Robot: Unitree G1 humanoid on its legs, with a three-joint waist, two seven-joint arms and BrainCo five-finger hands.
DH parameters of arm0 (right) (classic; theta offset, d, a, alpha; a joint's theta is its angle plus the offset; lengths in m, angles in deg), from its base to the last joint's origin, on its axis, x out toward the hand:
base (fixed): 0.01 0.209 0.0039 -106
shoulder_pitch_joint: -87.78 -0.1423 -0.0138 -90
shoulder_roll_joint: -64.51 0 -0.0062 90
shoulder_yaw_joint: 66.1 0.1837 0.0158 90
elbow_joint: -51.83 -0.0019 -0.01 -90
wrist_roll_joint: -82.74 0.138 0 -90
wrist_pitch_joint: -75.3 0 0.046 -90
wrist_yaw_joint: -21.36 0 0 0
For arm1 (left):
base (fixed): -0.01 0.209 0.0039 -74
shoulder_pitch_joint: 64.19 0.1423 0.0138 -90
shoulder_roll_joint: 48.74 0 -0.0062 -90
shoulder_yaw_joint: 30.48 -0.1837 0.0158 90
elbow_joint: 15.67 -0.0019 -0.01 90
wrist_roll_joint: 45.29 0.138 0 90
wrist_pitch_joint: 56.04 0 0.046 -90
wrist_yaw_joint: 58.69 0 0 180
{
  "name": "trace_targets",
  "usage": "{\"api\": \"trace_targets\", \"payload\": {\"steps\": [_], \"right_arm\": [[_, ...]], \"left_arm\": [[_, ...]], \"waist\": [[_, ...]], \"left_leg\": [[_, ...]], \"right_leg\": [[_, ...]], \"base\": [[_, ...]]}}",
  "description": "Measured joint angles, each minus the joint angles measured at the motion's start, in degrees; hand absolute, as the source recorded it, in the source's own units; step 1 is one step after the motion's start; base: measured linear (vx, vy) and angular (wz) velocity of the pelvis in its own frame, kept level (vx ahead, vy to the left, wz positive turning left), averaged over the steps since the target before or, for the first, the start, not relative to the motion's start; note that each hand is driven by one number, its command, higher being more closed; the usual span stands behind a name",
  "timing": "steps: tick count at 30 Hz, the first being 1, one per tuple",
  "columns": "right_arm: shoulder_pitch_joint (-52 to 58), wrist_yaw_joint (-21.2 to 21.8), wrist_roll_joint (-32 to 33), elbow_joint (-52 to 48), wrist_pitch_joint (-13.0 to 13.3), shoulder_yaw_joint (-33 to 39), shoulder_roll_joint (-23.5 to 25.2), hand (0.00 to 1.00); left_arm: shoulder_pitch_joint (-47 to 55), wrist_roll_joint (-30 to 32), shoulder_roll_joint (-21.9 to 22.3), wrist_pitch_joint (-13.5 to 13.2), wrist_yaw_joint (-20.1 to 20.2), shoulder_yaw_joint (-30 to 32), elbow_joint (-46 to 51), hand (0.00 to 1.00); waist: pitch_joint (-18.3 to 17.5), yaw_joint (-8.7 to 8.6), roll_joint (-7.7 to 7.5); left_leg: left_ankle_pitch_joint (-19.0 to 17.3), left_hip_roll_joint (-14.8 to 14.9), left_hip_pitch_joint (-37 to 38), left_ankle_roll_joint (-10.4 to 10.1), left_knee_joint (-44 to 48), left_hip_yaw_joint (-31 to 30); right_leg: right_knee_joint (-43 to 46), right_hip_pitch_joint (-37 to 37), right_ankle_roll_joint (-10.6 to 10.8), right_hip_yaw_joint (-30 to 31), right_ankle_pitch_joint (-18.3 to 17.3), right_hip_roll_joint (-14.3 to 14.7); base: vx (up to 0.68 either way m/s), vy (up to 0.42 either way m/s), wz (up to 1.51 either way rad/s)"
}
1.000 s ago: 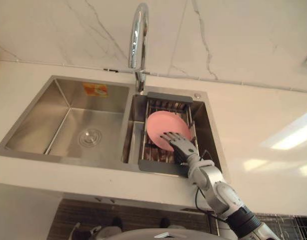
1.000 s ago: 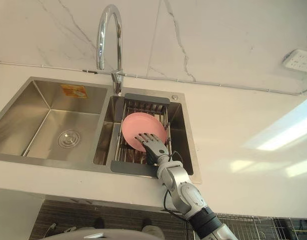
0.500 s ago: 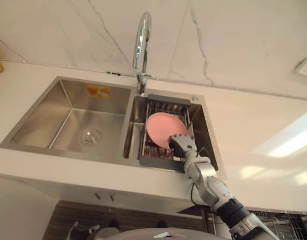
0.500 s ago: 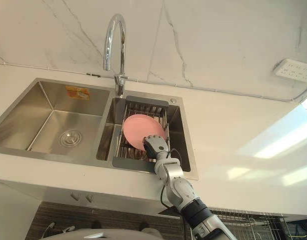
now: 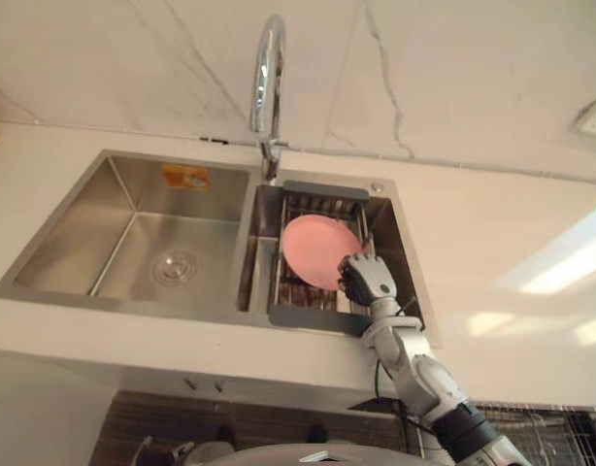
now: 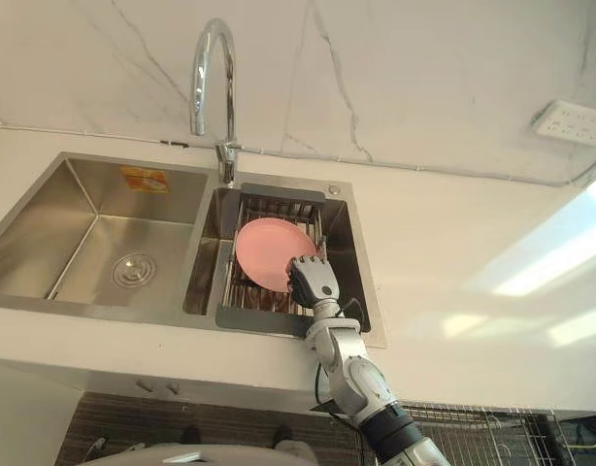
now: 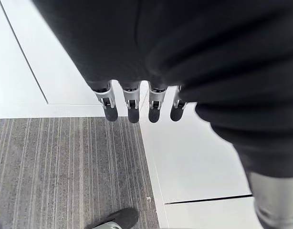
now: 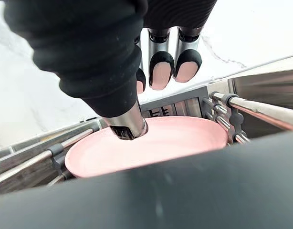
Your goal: Walk over to the sink, pick up the cup, carry it to the dishwasher, place the cup inside the dishwasher, then close the dishwasher door
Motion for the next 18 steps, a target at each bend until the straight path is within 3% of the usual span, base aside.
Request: {"api": "trace_targets", "payload": {"steps": [4,5,11,18], "right_arm": [[-0.19,-1.19,0.95,-4.86,1.29,6.37,-0.27,1.00],[-0.76,-0.64,2.25,-4.94,1.41,7.29,-0.55,0.00],[-1.03,7.16,11.04,-7.01,1.41,5.89,-1.40,0.00],[-0.98,11.94,12.09,-7.03,1.34,2.90,-1.22,0.00]], "left_arm": [[-0.02,0.00,-0.12,-0.75,-0.15,0.06,0.07,0.00],[0.10,-0.01,-0.14,-0.73,-0.14,0.04,0.06,0.00],[0.05,-0.04,-0.06,-0.55,-0.04,-0.36,0.07,0.00],[0.06,-0.10,-0.08,0.29,-0.10,-1.67,-0.11,0.00]], "waist": [[0.74,-0.03,1.57],[0.76,-0.01,1.52],[0.75,-0.14,0.90],[0.68,-0.04,0.70]], "left_leg": [[-0.02,-0.05,0.91,0.30,0.29,0.06],[-0.07,0.01,1.11,0.23,0.29,0.09],[-0.35,0.45,1.75,-0.06,0.30,0.27],[-0.44,0.50,2.71,-0.14,0.28,0.20]], "right_leg": [[0.01,0.43,0.11,0.04,0.08,0.08],[-0.05,0.61,0.11,0.03,0.07,0.25],[-0.16,1.14,-0.09,0.01,-0.13,0.67],[0.31,1.98,-0.21,-0.06,-0.77,0.65]], "base": [[0.03,-0.008,-0.02],[0.00,0.000,0.00],[0.00,-0.012,-0.02],[-0.03,-0.010,0.01]]}}
